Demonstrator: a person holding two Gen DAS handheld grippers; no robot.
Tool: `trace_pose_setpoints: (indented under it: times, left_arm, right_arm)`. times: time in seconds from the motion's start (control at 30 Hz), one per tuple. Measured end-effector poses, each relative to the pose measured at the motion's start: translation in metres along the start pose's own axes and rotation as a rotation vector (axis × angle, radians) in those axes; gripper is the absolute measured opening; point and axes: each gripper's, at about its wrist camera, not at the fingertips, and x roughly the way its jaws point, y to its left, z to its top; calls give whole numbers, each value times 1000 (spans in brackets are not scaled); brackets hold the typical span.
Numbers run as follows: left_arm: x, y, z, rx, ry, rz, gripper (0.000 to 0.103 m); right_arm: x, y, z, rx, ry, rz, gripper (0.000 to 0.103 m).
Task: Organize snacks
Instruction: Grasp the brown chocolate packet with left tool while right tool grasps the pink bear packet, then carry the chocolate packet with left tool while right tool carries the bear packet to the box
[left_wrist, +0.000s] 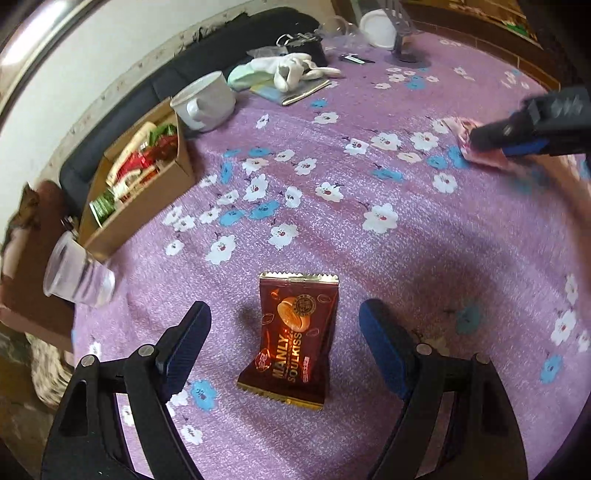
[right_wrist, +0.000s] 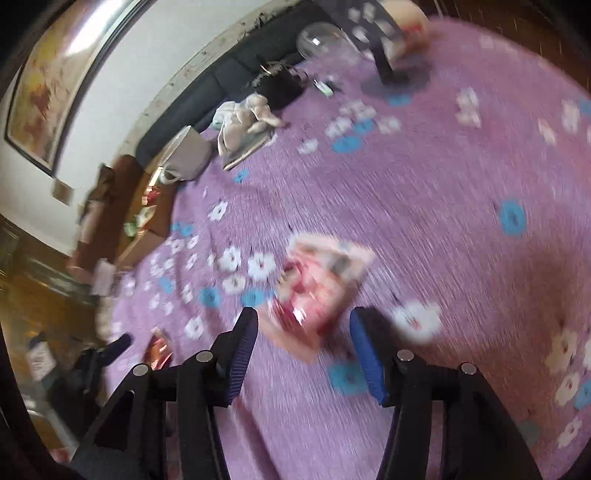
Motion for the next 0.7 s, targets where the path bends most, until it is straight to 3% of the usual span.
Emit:
trace_pose_setpoints:
  times: [0.03, 0.13, 0.17, 0.23, 0.57, 0.7]
  left_arm:
    - [1, 3, 1, -18, 7, -31, 77]
    - [1, -1, 2, -16, 13, -79, 54]
    - [-1, -5, 3, -2, 18, -96, 41]
    - [-1, -10, 5, 10, 34, -90, 37]
    - [-13, -23, -6, -134, 177, -154, 33]
    - [-32, -52, -23, -157, 193, -187, 33]
  right_arm:
    - [4, 9, 2, -27, -11, -60, 55]
    - [13, 30, 0, -119, -53, -228, 40]
    - [15, 35, -3, -161, -78, -264, 39]
    - [16, 39, -10, -227, -102, -298, 36]
    - [-14, 13, -39, -257, 8, -192, 36]
    - [-39, -2, -66, -242, 61, -85, 36]
